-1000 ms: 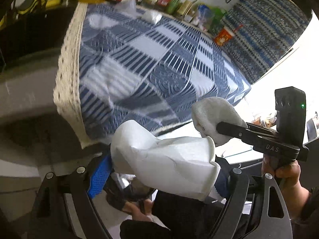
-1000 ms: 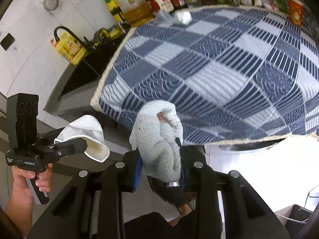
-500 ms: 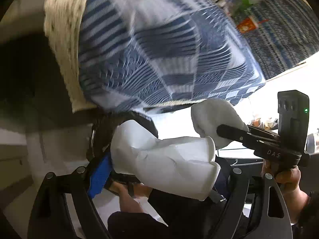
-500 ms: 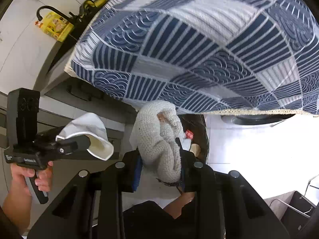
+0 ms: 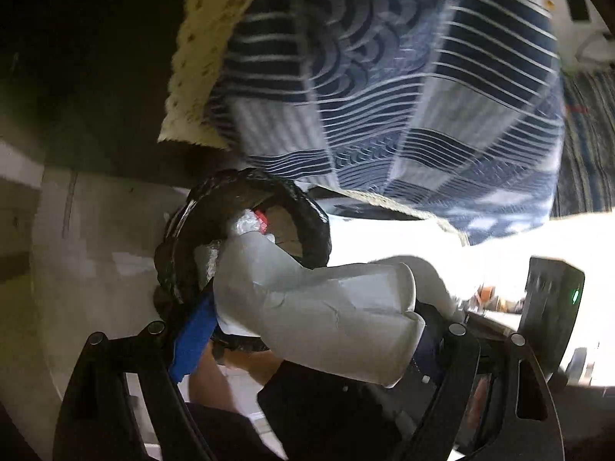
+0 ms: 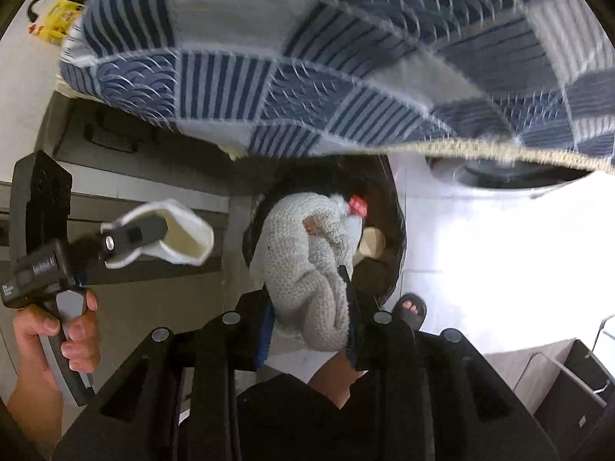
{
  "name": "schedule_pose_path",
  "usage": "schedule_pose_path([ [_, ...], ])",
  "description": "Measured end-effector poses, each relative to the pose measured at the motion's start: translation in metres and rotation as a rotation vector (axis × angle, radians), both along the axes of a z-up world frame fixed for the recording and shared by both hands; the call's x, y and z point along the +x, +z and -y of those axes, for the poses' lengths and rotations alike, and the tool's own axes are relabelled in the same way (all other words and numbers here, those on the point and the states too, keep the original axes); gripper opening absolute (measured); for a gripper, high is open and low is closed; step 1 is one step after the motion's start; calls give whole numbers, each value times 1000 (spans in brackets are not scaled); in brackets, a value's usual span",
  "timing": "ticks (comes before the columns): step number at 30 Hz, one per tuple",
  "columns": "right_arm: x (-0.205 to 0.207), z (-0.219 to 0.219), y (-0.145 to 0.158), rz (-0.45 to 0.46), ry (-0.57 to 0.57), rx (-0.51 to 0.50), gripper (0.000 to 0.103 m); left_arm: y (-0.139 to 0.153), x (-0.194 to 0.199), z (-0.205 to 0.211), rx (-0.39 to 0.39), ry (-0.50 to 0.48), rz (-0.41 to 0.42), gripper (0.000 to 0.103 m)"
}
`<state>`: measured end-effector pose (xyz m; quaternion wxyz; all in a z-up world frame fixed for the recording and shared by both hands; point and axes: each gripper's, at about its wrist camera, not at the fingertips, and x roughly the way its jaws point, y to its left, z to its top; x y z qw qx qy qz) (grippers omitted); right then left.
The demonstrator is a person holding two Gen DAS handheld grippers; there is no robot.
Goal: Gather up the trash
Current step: 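Open the left tool over the bin while the right tool releases the grey cloth into it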
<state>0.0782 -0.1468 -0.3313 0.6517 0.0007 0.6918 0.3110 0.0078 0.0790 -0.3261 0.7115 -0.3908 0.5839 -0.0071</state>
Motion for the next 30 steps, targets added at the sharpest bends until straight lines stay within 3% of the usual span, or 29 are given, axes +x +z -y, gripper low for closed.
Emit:
schedule_pose_path([
  [8, -9, -1, -40, -76, 13, -10, 31, -28, 6, 1, 23, 80, -46, 83],
  [19, -15, -18, -50, -107, 55, 31, 33, -38, 21, 4, 5, 102, -60, 84],
  [21, -18, -25, -53, -101, 76, 31, 41, -40, 25, 3, 0, 99, -66, 86],
  [24, -19, -28, -59, -111, 65, 37, 64, -45, 26, 2, 16, 108, -76, 96],
  [30, -17, -24, -66, -123, 45, 13, 65, -52, 23, -3, 46, 120, -90, 96],
])
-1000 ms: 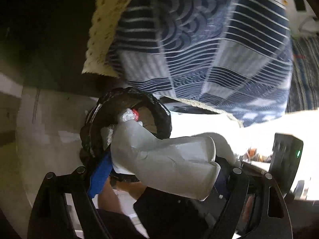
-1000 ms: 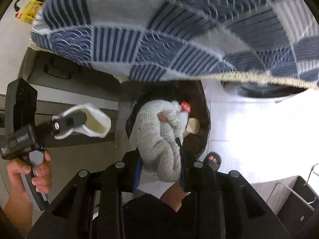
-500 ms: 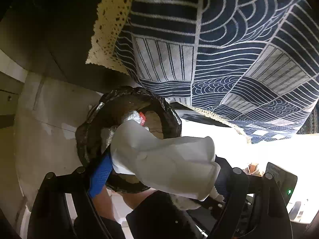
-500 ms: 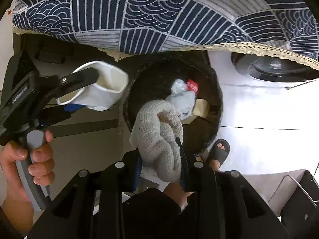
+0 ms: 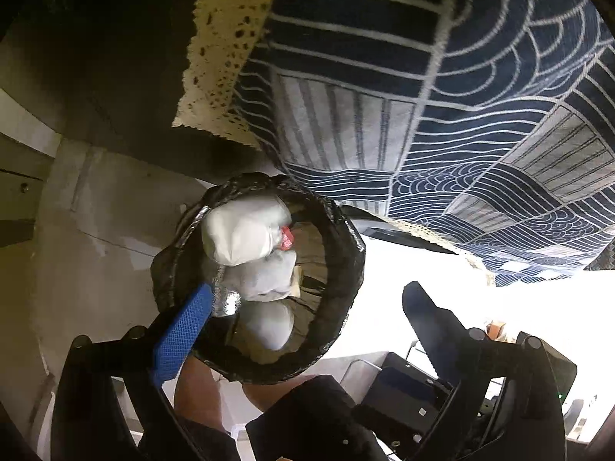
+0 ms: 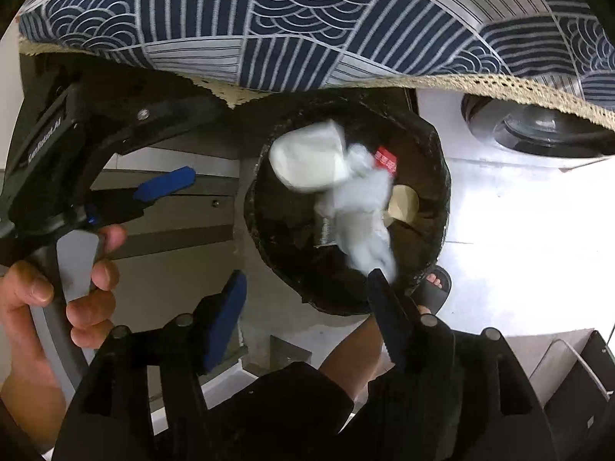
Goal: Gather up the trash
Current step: 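Open the left tool over the bin while the right tool releases the grey cloth into it, then raise both tools from the bin back over the table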
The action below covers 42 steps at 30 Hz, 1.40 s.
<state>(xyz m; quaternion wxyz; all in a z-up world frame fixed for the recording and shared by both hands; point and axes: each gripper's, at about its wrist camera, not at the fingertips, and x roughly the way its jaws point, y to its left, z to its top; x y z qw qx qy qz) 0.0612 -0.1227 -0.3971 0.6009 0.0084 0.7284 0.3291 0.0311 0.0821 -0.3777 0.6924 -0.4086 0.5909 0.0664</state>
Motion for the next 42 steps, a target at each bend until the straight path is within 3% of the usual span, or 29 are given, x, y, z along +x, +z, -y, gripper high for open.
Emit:
schedule_pose_path([
  [7, 5, 4, 12, 30, -21, -22, 70, 9, -7, -5, 13, 8, 14, 96],
  [15, 9, 12, 57, 93, -41, -30, 77, 46, -19, -11, 20, 11, 77, 96],
  [17, 9, 16, 72, 117, -54, -30, 84, 64, -24, -13, 24, 13, 113, 96],
  [29, 13, 30, 178, 320, -114, 38, 89, 175, -39, -16, 103, -47, 318, 96],
  [32, 13, 31, 206, 375, -138, 72, 89, 201, -42, -14, 119, -66, 374, 96],
  [34, 14, 34, 229, 423, -156, 100, 96, 220, -44, -15, 117, -59, 420, 96],
  [42, 23, 37, 300, 562, -198, 185, 96, 283, -45, -22, 144, -76, 561, 96],
])
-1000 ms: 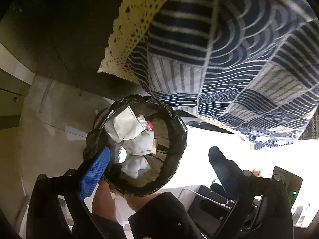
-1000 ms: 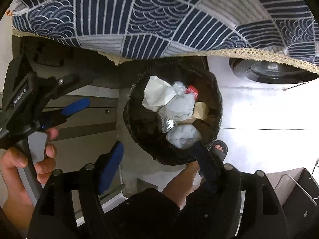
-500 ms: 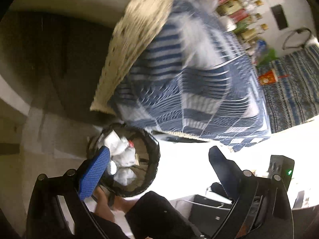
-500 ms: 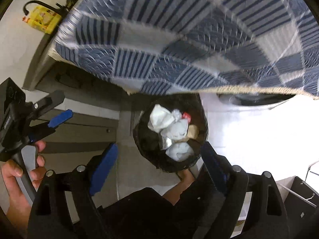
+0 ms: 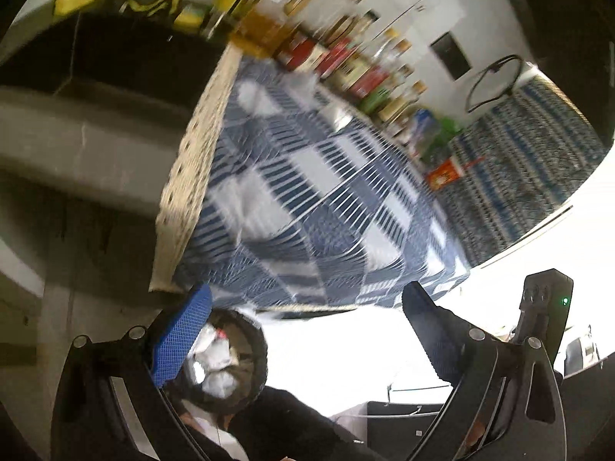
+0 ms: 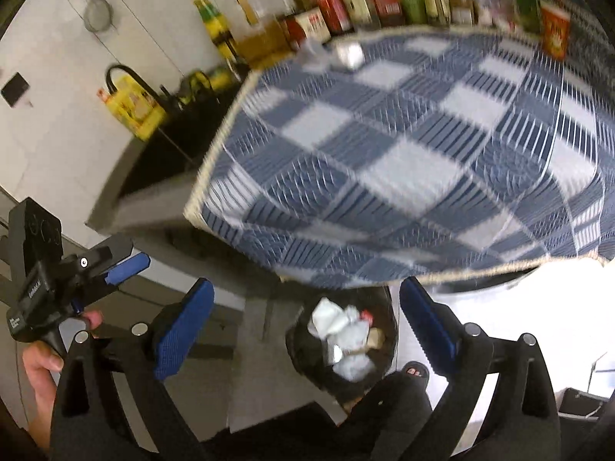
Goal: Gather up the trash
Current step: 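Raise both tools from the bin back over the table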
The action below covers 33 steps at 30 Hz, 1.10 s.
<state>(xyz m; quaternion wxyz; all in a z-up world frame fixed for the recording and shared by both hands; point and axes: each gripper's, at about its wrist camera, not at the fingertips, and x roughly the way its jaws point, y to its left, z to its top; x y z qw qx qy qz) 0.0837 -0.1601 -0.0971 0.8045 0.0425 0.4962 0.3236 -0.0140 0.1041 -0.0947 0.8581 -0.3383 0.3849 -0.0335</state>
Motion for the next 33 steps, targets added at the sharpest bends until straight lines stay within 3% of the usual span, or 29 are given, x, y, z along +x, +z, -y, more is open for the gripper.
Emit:
schedule_pose_path([
  [8, 22, 5, 53, 116, -28, 47, 98, 35, 10, -6, 6, 5, 63, 96],
  [15, 56, 3, 77, 162, -14, 67, 98, 67, 31, -6, 66, 28, 107, 96],
  [23, 116, -12, 78, 168, 49, 85, 98, 90, 70, -11, 130, 70, 130, 96],
  [33, 223, -17, 59, 139, 95, 91, 98, 88, 169, -19, 219, 89, 36, 96],
])
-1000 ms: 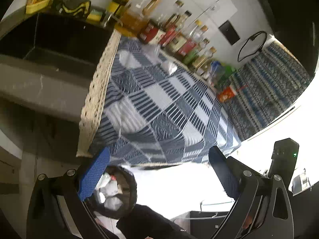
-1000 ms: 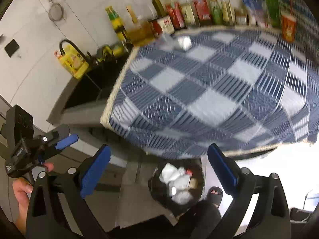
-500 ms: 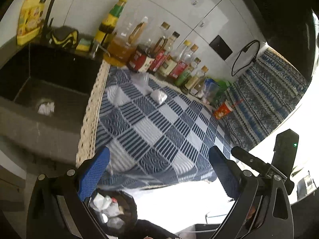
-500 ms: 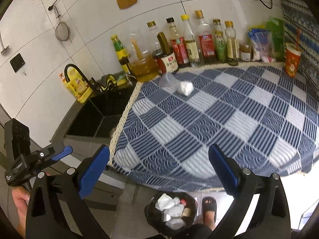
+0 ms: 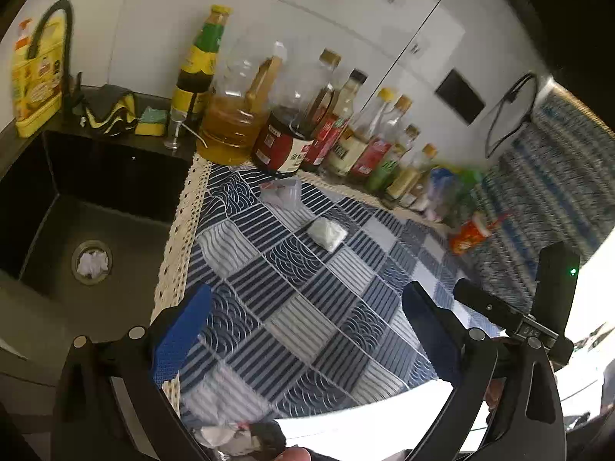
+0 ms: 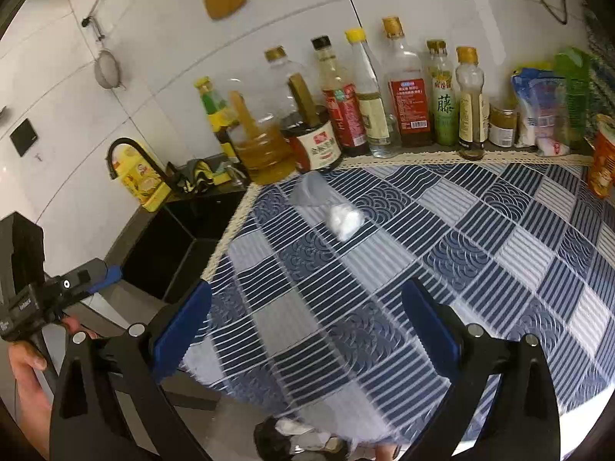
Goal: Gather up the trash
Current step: 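Raise both tools from the bin back over the table, then grasp the red-labelled clear plastic cup with the left tool while the right tool grasps the crumpled clear bag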
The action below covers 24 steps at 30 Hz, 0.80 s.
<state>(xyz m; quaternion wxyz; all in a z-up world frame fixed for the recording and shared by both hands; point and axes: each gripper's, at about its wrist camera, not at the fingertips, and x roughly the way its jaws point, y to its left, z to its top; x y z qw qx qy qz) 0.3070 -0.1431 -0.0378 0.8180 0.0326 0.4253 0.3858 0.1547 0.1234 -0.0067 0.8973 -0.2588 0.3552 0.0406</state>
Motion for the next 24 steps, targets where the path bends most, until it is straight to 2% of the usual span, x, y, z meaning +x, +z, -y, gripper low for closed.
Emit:
schedule_pose_path([
  [8, 68, -26, -42, -40, 74, -37, 98, -19, 95, -9, 12, -44, -82, 96],
  [13, 98, -48, -66, -46, 120, -46, 98, -44, 155, -25, 10, -51, -150, 96],
  [18, 123, -69, -86, -79, 156, -45, 98, -70, 199, -43, -2, -45, -213, 96],
  [24, 141, -87, -104, -86, 202, -51, 98, -98, 240, -48, 26, -16, -292, 96],
])
